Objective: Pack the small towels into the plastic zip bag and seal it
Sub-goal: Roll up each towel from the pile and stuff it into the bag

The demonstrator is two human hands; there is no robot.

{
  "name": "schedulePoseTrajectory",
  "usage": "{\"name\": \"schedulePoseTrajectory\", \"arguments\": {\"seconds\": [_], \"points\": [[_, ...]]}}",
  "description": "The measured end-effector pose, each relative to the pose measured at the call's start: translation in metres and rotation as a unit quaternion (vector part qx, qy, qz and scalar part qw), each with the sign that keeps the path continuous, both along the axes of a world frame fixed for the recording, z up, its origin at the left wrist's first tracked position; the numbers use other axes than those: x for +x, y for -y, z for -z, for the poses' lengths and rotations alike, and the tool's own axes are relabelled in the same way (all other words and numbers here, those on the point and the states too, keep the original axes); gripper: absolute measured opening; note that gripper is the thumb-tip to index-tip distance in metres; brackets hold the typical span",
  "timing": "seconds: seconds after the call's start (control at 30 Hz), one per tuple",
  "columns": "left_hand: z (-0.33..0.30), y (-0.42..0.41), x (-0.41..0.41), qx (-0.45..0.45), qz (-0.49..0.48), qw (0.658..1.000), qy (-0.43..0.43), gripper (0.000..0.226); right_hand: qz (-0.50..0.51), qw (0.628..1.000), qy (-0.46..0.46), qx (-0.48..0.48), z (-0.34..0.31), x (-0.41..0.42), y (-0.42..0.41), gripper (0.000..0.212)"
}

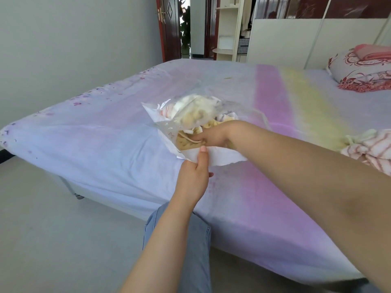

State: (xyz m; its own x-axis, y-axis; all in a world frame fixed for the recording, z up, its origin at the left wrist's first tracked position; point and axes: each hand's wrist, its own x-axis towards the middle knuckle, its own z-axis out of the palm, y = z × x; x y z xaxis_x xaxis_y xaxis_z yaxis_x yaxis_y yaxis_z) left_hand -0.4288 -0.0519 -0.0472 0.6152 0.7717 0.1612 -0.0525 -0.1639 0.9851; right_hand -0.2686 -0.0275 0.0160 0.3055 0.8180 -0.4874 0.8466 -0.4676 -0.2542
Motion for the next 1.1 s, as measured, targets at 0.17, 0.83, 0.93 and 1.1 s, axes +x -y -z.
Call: {"name": "schedulePoseTrajectory", "arguments": {"seconds": [0.17,0.83,0.93,1.1], "points": [[0.021,0.014,0.013,-0.014,0.025,0.999,-0.021,0.030,-0.005,0.984,-0.052,0.173,-0.004,-0.008,0.076,0.038],[0.010,0.141,0.054,0.567,0.067,0.821,-0.002,0.022,0.234,0.883,0.143,0.382,0.141,0.032,0.254,0.028],[0.002,0.143,0.063,0.615,-0.003,0.788,0.025,0.013,0.261,0.877,0.046,0.401,0.149,0.040,0.267,0.041],[-0.010,0.158,0.080,0.643,-0.023,0.763,0.055,0.022,0.468,0.721,0.069,0.507,0.133,0.098,0.293,0.038]]}}
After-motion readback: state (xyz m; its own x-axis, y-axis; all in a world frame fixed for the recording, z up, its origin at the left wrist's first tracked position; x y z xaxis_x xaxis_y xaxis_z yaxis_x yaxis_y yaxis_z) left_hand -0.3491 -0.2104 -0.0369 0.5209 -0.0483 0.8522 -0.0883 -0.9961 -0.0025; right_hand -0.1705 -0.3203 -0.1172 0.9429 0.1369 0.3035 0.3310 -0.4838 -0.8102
